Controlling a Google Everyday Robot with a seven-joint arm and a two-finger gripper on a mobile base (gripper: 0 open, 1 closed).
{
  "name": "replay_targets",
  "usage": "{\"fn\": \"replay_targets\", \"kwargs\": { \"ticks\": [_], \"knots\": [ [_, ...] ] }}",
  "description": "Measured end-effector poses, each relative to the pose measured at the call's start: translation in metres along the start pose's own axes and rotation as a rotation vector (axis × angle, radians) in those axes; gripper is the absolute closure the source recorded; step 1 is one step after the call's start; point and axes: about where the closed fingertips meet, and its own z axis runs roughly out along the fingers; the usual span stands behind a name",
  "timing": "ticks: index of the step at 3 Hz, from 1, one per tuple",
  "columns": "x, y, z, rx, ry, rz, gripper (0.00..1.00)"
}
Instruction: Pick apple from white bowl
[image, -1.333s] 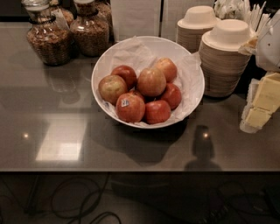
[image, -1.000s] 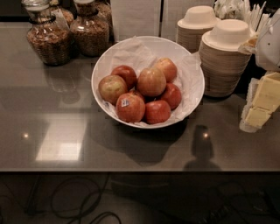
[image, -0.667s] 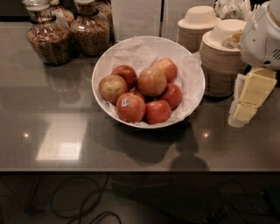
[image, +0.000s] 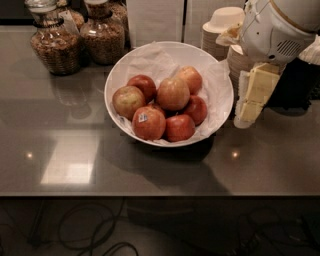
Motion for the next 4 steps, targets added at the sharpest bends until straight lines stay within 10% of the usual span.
{"fn": "replay_targets", "kwargs": {
  "ticks": [2,4],
  "knots": [
    [0.010,-0.001,0.001,0.022,-0.022,0.014,0.00],
    [-0.012,-0.017,0.034,-0.048,-0.055,-0.096,0.00]
  ]
}}
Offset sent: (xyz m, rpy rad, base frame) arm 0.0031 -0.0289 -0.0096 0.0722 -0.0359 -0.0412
